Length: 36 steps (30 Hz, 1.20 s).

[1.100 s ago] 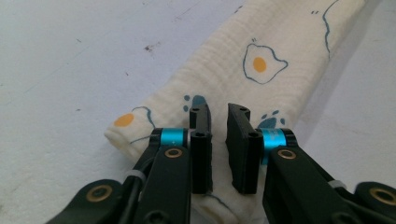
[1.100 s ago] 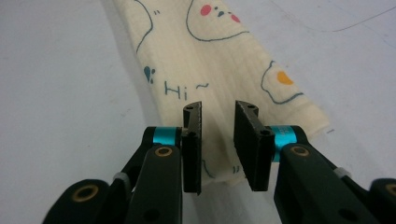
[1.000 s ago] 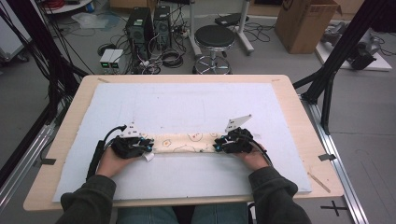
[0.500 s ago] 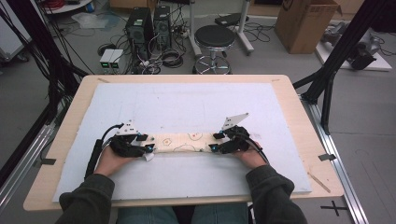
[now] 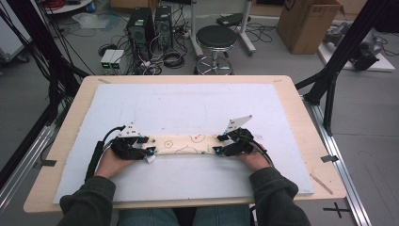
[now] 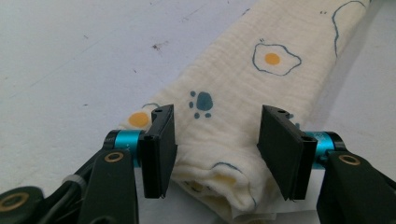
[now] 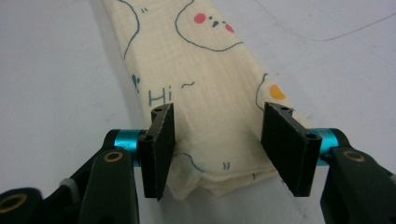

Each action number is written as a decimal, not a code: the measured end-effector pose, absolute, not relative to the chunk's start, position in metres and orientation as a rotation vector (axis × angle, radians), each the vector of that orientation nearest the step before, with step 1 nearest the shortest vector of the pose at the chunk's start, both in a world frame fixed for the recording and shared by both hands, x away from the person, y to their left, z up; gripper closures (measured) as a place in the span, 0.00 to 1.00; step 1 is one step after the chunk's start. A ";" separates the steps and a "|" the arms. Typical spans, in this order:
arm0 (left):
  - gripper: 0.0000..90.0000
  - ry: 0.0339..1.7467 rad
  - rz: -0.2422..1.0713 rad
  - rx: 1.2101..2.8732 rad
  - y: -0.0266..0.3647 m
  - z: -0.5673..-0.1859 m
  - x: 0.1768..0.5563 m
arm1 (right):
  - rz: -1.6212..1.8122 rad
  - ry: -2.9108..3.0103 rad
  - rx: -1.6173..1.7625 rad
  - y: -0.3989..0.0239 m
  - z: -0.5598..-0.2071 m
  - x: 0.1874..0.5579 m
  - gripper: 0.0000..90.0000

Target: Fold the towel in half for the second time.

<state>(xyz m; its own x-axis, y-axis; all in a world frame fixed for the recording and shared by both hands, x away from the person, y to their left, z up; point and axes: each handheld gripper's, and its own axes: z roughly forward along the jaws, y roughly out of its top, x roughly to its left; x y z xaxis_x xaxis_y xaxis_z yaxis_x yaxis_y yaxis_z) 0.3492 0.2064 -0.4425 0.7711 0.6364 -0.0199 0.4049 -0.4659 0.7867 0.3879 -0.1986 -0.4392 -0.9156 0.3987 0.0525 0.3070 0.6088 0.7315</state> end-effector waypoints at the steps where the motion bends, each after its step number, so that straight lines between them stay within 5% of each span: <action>1: 0.51 0.774 0.349 2.122 0.206 -0.443 0.349 | 1.199 2.710 0.592 -0.199 -0.439 0.388 0.49; 20: 0.51 0.772 0.366 2.128 0.205 -0.440 0.348 | 1.225 2.698 0.609 -0.203 -0.440 0.390 0.51; 26: 0.48 0.771 0.356 2.014 0.213 -0.422 0.343 | 1.320 2.671 0.623 -0.204 -0.430 0.386 0.48; 36: 0.48 0.935 0.391 1.991 0.221 -0.426 0.361 | 1.323 2.611 0.816 -0.211 -0.418 0.407 0.52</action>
<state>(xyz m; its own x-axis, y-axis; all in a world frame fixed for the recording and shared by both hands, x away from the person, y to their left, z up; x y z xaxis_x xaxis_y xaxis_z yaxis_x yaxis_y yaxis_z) 0.3611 0.2213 -0.4259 0.6673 0.7407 -0.0776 0.4647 -0.3327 0.8206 0.4073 -0.2107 -0.4178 -0.8508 0.5050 0.1452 0.4159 0.4782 0.7736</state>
